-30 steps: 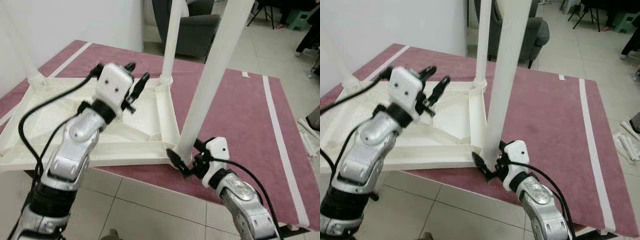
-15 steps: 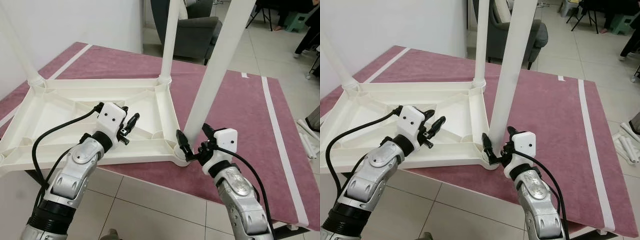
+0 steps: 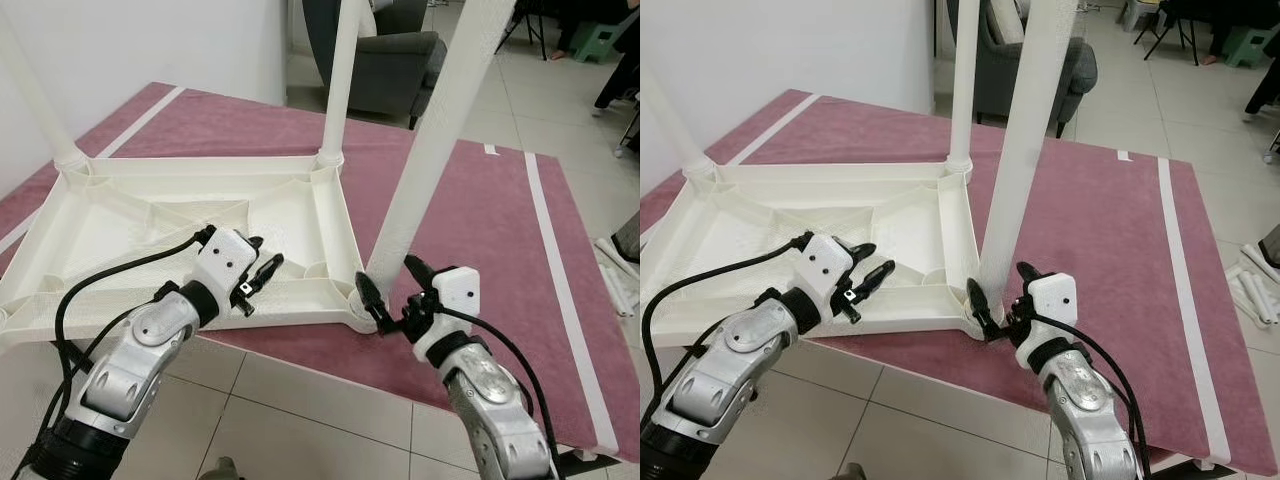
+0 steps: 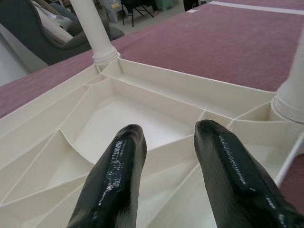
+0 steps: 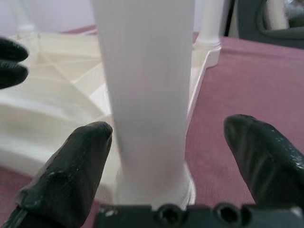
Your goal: Building children table
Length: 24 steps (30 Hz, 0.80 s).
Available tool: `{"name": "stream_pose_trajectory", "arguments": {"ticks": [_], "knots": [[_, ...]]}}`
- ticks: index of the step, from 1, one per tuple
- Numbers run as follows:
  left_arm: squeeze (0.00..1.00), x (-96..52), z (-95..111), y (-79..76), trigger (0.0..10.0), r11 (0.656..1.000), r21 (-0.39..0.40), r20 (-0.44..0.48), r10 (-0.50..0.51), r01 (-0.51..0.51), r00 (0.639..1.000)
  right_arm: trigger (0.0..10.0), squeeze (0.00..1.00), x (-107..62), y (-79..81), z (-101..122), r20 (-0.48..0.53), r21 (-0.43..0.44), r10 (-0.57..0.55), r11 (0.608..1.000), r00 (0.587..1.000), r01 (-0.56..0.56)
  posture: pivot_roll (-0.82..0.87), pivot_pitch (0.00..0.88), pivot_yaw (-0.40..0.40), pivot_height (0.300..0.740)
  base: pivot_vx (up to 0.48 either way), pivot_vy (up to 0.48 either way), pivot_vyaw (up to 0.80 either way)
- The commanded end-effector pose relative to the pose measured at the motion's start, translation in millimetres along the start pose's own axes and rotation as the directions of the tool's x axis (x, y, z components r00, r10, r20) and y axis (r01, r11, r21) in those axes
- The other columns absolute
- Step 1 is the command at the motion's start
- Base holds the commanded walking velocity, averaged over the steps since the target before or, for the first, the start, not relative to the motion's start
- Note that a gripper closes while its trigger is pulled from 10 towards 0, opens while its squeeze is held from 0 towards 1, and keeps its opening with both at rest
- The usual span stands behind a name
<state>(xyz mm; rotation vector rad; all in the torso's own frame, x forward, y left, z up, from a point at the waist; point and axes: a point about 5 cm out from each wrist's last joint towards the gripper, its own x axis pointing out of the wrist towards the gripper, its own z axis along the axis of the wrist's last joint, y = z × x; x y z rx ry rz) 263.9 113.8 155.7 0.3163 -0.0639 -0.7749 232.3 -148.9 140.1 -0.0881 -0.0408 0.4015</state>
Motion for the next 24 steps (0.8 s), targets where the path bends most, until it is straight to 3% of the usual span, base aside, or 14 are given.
{"name": "stream_pose_trajectory", "arguments": {"ticks": [1, 5, 11, 18, 24], "knots": [[0.00, -2.4, -5.1, -9.9, 10.0, 0.990, -0.033, -0.046, -0.136, 0.135, 0.990, 10.0, 0.00, -1.2, 5.6, -1.4, -0.017, 0.009, 0.052, 0.999, 0.998, -0.052, 0.09, 0.000, -0.008, 0.740, 0.000, 0.000, 0.00], [0.00, -10.0, -4.8, -13.1, 10.0, 0.979, -0.019, -0.064, -0.202, 0.202, 0.977, 10.0, 0.00, 5.1, 16.3, -3.0, -0.030, 0.008, 0.126, 0.992, 0.992, -0.126, 0.11, 0.000, -0.036, 0.740, 0.000, 0.000, 0.00], [0.00, -15.3, -4.7, -10.9, 10.0, 0.970, 0.013, -0.092, -0.240, 0.243, 0.966, 10.0, 0.00, 11.3, 16.6, -0.5, -0.022, 0.001, 0.140, 0.990, 0.990, -0.140, 0.12, 0.000, -0.055, 0.740, 0.000, 0.000, 0.00], [0.00, -21.5, -8.8, -3.6, 10.0, 0.959, 0.087, -0.169, -0.252, 0.269, 0.953, 10.0, 0.00, 21.3, 7.6, 3.5, -0.005, -0.021, 0.093, 0.995, 0.996, -0.093, 0.13, 0.000, -0.064, 0.740, 0.000, 0.000, 0.00], [0.00, -17.3, -7.9, 0.6, 10.0, 0.971, 0.098, -0.159, -0.201, 0.218, 0.967, 10.0, 0.00, 19.4, 3.7, -3.7, -0.023, -0.018, 0.050, 0.999, 0.998, -0.051, 0.13, 0.000, -0.058, 0.740, 0.000, 0.000, 0.00]]}}
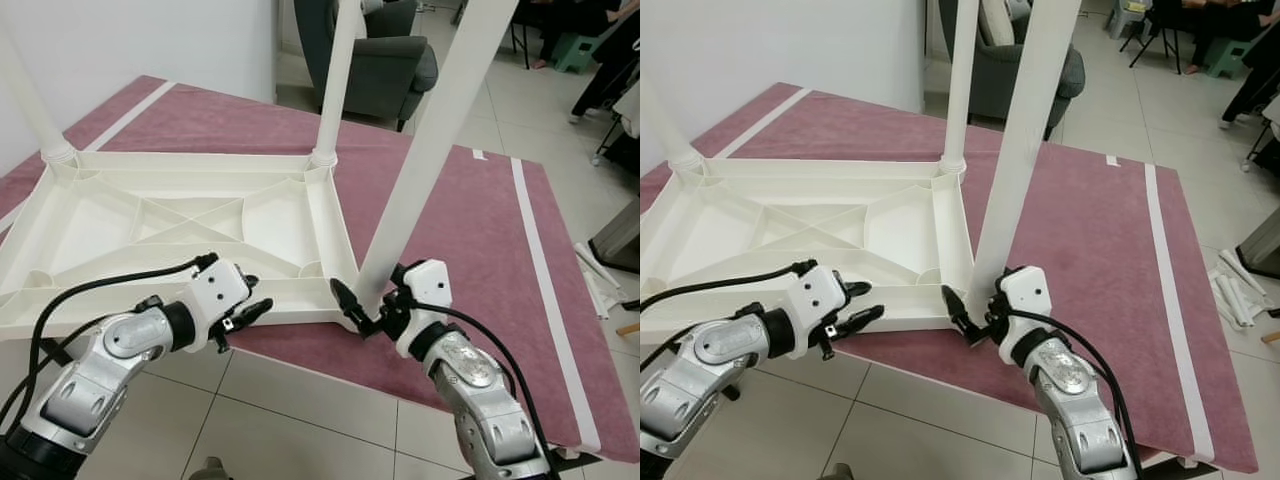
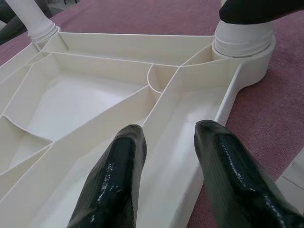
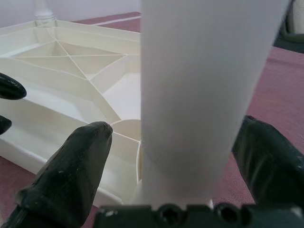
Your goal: Building children table
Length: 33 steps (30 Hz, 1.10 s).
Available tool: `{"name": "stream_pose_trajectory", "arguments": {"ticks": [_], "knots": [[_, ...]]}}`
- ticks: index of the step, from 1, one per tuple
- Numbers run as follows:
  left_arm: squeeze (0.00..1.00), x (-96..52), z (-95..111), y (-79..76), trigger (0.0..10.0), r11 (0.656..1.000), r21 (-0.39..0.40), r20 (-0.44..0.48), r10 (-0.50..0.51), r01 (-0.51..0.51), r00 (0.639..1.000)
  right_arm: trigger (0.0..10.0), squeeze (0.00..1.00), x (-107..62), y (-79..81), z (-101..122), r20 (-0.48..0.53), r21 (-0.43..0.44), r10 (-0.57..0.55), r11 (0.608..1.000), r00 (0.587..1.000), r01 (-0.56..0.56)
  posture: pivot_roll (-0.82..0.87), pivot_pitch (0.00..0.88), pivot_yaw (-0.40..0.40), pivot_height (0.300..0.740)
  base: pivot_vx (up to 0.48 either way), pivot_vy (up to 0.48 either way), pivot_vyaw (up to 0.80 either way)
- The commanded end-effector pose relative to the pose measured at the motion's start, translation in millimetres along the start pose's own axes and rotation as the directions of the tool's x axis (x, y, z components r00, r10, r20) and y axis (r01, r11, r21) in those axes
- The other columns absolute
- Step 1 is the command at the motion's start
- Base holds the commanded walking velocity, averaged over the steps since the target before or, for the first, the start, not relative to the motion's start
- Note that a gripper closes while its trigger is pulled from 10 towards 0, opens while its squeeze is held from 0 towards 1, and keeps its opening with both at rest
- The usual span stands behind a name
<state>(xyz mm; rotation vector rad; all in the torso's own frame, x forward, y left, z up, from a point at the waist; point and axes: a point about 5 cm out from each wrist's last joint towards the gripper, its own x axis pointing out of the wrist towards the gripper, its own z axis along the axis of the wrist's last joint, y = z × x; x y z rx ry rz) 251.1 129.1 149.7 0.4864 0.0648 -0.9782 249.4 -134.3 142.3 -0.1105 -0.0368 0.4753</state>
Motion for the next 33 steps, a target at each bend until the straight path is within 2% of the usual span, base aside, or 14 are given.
{"name": "stream_pose_trajectory", "arguments": {"ticks": [1, 4, 13, 33], "knots": [[0.00, 4.1, -0.2, 1.8, 10.0, 0.999, -0.002, -0.004, 0.038, -0.038, 0.999, 10.0, 0.00, -3.7, -2.9, -9.4, -0.026, 0.008, -0.038, 0.999, 0.999, 0.039, 0.13, 0.000, -0.057, 0.740, 0.000, 0.000, 0.00], [0.00, 9.2, 1.5, 3.3, 10.0, 0.996, -0.020, 0.017, 0.083, -0.082, 0.996, 10.0, 0.00, -6.5, -1.9, -15.8, -0.033, 0.030, -0.084, 0.996, 0.996, 0.085, 0.12, 0.000, -0.050, 0.740, 0.000, 0.000, 0.00], [0.00, 11.7, 2.1, 5.4, 10.0, 0.997, -0.015, 0.024, 0.081, -0.081, 0.996, 10.0, 0.00, -2.4, 5.3, -13.6, -0.012, 0.051, -0.082, 0.995, 0.997, 0.083, 0.11, 0.000, -0.037, 0.740, 0.000, 0.000, 0.00], [0.00, 18.2, 4.7, 12.3, 10.0, 0.995, 0.008, 0.034, 0.097, -0.097, 0.995, 10.0, 0.00, 8.6, -5.1, -7.9, 0.029, 0.032, -0.114, 0.993, 0.993, 0.113, 0.12, 0.000, -0.029, 0.740, 0.000, 0.000, 0.00]]}}
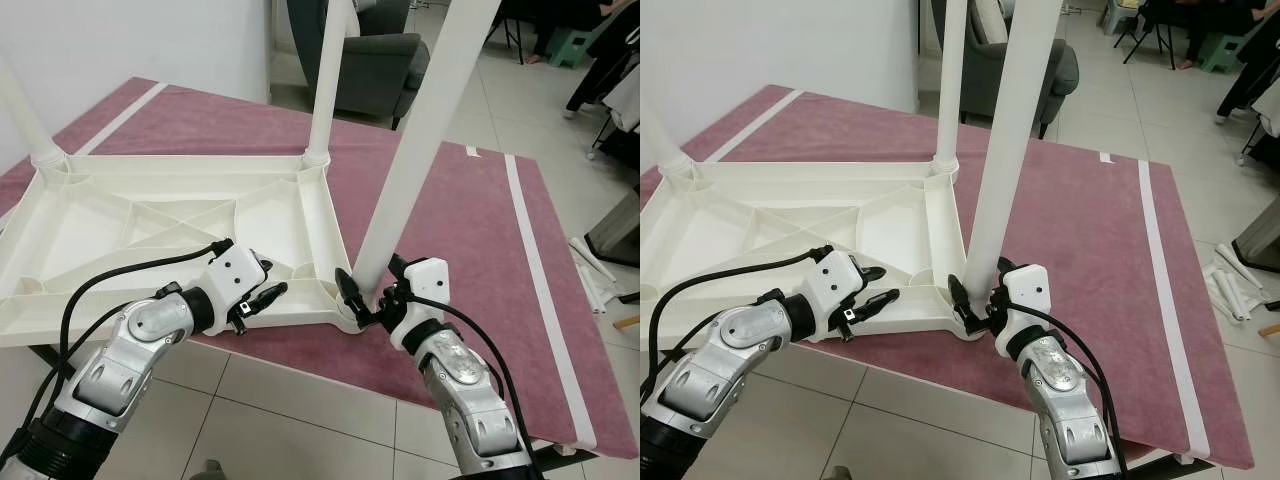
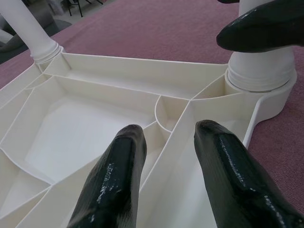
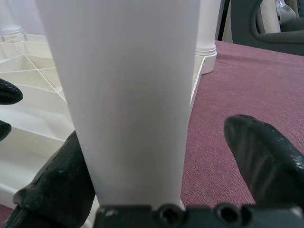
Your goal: Building children table
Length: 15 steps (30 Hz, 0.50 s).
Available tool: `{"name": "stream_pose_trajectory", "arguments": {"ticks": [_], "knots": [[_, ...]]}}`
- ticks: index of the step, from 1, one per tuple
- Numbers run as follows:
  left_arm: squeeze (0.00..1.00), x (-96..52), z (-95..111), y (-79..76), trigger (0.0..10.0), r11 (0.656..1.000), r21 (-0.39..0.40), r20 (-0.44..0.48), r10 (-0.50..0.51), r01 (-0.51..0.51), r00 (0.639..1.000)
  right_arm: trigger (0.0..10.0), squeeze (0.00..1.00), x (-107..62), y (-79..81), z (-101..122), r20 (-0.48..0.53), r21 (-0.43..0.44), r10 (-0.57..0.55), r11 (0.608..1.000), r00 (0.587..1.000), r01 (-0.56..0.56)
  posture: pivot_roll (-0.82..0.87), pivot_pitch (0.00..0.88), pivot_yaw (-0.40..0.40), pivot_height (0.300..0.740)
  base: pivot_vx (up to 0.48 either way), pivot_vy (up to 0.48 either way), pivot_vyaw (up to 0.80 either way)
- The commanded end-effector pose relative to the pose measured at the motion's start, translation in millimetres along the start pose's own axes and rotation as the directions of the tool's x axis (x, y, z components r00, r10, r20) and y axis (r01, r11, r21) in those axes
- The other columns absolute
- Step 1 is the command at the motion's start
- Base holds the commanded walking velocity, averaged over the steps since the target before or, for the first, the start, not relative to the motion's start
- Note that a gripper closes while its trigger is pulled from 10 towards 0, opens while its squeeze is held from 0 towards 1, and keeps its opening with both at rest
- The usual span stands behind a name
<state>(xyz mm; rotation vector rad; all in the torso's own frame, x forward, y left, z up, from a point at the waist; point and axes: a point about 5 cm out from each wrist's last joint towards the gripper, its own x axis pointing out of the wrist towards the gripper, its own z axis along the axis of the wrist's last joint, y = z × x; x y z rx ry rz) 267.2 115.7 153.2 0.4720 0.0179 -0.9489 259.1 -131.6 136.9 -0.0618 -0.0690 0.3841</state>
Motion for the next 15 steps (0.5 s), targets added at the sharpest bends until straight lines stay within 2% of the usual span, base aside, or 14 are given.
{"name": "stream_pose_trajectory", "arguments": {"ticks": [1, 10, 13, 15], "knots": [[0.00, -0.3, -1.5, 4.2, 10.0, 0.998, 0.007, -0.004, 0.058, -0.058, 0.998, 10.0, 0.00, -1.1, -4.0, -2.1, -0.005, -0.009, -0.021, 1.000, 1.000, 0.021, 0.12, 0.000, -0.029, 0.740, 0.000, 0.000, 0.00], [0.00, -0.9, -2.6, 2.0, 10.0, 1.000, 0.009, -0.010, 0.030, -0.030, 0.999, 10.0, 0.00, -2.3, -4.2, -2.6, -0.004, -0.010, -0.027, 1.000, 1.000, 0.027, 0.12, 0.000, -0.024, 0.740, 0.000, 0.000, 0.00], [0.00, -2.5, -3.3, -0.4, 10.0, 1.000, 0.008, -0.016, 0.000, 0.000, 1.000, 10.0, 0.00, -2.3, -3.6, -2.7, -0.004, -0.010, -0.022, 1.000, 1.000, 0.022, 0.12, 0.000, -0.023, 0.740, 0.000, 0.000, 0.00], [0.00, -6.4, -4.4, -3.6, 10.0, 0.998, 0.010, -0.032, -0.057, 0.058, 0.998, 10.0, 0.00, -1.4, -1.2, -2.0, -0.003, -0.009, 0.001, 1.000, 1.000, -0.001, 0.12, 0.000, -0.024, 0.740, 0.000, 0.000, 0.00]]}}
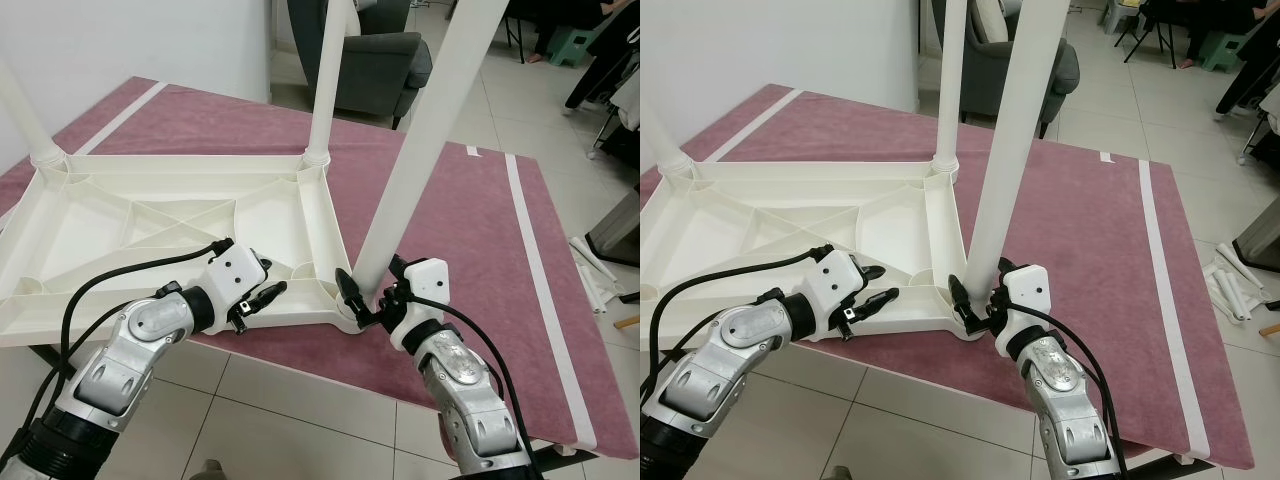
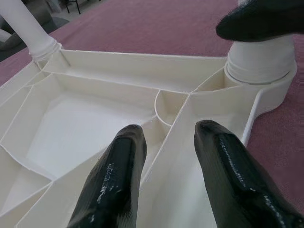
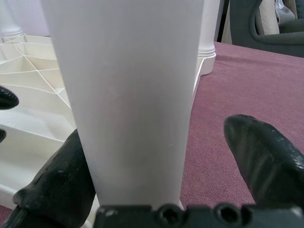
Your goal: Building children table
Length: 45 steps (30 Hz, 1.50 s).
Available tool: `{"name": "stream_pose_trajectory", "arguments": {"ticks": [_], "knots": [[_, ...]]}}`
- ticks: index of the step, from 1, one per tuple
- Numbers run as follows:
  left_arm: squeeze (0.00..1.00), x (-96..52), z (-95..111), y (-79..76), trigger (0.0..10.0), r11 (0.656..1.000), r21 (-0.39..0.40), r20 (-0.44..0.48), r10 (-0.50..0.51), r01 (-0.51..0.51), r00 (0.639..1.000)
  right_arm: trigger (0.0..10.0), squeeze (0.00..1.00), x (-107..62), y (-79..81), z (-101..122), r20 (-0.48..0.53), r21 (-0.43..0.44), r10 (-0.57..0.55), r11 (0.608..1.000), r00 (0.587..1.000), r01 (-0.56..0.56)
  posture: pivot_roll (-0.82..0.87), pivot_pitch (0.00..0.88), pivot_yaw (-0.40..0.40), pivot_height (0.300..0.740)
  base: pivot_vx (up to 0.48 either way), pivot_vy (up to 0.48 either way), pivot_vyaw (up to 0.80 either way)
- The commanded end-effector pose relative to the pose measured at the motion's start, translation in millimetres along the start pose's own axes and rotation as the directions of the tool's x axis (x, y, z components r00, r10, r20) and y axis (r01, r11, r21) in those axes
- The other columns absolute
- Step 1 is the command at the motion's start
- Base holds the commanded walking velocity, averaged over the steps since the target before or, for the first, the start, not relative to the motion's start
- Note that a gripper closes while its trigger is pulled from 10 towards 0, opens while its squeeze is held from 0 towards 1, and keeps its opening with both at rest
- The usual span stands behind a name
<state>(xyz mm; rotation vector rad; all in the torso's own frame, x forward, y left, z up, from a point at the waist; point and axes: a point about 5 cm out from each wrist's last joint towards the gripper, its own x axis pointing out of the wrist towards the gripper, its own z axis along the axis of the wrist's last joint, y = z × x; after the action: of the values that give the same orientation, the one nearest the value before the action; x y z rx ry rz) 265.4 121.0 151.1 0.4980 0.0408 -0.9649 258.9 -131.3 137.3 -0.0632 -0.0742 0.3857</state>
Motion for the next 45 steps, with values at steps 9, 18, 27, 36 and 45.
{"name": "stream_pose_trajectory", "arguments": {"ticks": [9, 18, 27, 36, 45], "knots": [[0.00, -1.4, -15.0, 5.7, 10.0, 0.980, 0.144, -0.162, -0.114, 0.138, 0.980, 10.0, 0.00, 7.3, 2.7, 4.1, 0.011, -0.017, 0.054, 0.998, 0.998, -0.054, 0.14, 0.000, -0.026, 0.740, 0.000, 0.000, 0.00], [0.00, 3.9, -12.5, 10.0, 10.0, 0.957, 0.125, -0.187, -0.237, 0.262, 0.953, 10.0, 0.00, 4.7, 2.5, 3.0, 0.008, -0.019, 0.046, 0.999, 0.999, -0.046, 0.12, 0.000, -0.018, 0.740, 0.000, 0.000, 0.00], [0.00, -3.8, 8.9, 13.7, 10.0, 0.908, 0.024, -0.046, -0.418, 0.419, 0.907, 10.0, 0.00, 2.0, -0.7, 3.0, 0.005, -0.028, 0.029, 0.999, 1.000, -0.029, 0.11, 0.000, -0.001, 0.740, 0.000, 0.000, 0.00], [0.00, 4.4, -15.0, 5.5, 10.0, 0.889, 0.035, -0.158, -0.447, 0.457, 0.881, 10.0, 0.00, 1.5, 0.3, 2.7, 0.004, -0.025, 0.024, 0.999, 1.000, -0.024, 0.10, 0.000, 0.000, 0.740, 0.000, 0.000, 0.00], [0.00, 27.3, -16.8, 22.5, 10.0, 0.923, 0.021, -0.156, -0.377, 0.385, 0.913, 10.0, 0.00, 0.9, 1.9, 3.8, 0.004, -0.022, 0.038, 0.999, 0.999, -0.038, 0.10, 0.000, -0.007, 0.740, 0.000, 0.000, 0.00]]}}
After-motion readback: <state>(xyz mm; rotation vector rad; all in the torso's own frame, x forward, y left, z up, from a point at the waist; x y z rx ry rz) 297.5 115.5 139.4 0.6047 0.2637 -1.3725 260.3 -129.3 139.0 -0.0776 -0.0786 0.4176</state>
